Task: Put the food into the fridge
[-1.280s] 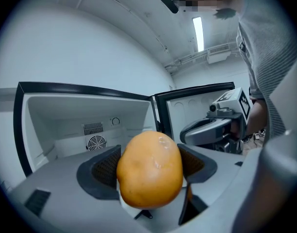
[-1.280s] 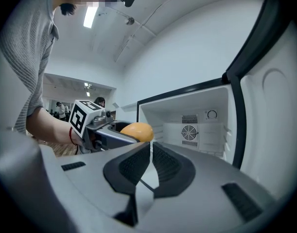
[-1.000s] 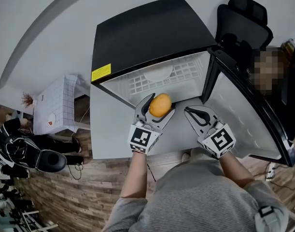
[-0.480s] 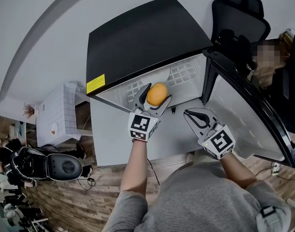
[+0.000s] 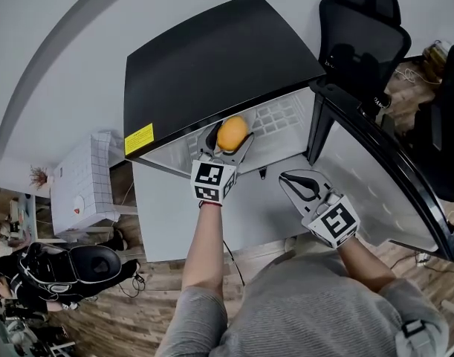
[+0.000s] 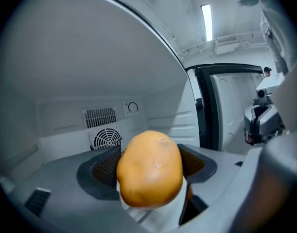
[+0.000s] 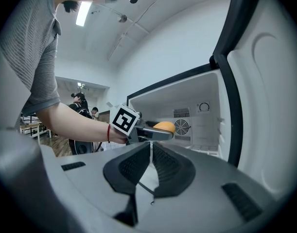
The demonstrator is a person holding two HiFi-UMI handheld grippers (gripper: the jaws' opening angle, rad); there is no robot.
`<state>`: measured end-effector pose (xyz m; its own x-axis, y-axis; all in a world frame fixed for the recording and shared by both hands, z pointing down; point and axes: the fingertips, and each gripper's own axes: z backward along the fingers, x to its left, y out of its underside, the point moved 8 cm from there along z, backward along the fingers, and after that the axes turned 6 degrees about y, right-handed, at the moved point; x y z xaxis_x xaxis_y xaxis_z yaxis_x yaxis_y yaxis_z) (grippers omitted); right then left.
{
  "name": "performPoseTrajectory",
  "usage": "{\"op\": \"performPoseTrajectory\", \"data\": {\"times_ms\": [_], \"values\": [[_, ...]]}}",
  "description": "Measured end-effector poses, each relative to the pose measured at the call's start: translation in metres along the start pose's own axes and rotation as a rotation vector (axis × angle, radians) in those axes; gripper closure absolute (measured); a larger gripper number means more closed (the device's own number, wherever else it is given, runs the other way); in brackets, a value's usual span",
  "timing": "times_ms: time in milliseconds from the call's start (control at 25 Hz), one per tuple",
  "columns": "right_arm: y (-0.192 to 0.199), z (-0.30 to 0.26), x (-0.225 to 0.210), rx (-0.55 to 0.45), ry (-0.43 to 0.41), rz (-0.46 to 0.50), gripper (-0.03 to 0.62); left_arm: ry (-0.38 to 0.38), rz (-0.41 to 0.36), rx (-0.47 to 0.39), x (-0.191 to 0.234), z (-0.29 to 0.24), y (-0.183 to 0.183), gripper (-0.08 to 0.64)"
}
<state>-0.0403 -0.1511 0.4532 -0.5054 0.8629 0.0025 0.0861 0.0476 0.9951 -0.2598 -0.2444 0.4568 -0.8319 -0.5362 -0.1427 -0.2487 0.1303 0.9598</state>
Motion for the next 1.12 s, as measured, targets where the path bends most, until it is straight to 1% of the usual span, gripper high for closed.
{"op": "performPoseTrajectory", "data": {"times_ms": [160,320,440,680,1000,1120], "values": [[0.001,-0.006,-0.002,-0.003,-0.001,0.011,0.578,-0.033,0.008,-0.017,0.012,-0.007,0.004,0.187],[0.004,-0.010,-0.005,-0.001,0.008,0.001,0.578,-0.088,0.007,-0.003,0.023,-0.015,0.010,0.187],[0.003,-0.012,-0.003,0.004,-0.015,0.006,0.578,-0.119,0.007,0.020,0.034,-0.023,0.011,0.187],[0.007,-0.012,-0.005,0.018,-0.011,-0.009,0.578,-0.098,-0.023,0.075,0.048,-0.041,0.006,0.187],[0.006,-0.012,-0.010,0.024,-0.006,-0.006,0.578,-0.083,-0.021,0.167,0.052,-0.056,0.023,0.187],[0.006,-0.012,-0.010,0.018,-0.006,-0.004,0.578,-0.083,-0.042,0.202,0.050,-0.060,0.025,0.187]]}}
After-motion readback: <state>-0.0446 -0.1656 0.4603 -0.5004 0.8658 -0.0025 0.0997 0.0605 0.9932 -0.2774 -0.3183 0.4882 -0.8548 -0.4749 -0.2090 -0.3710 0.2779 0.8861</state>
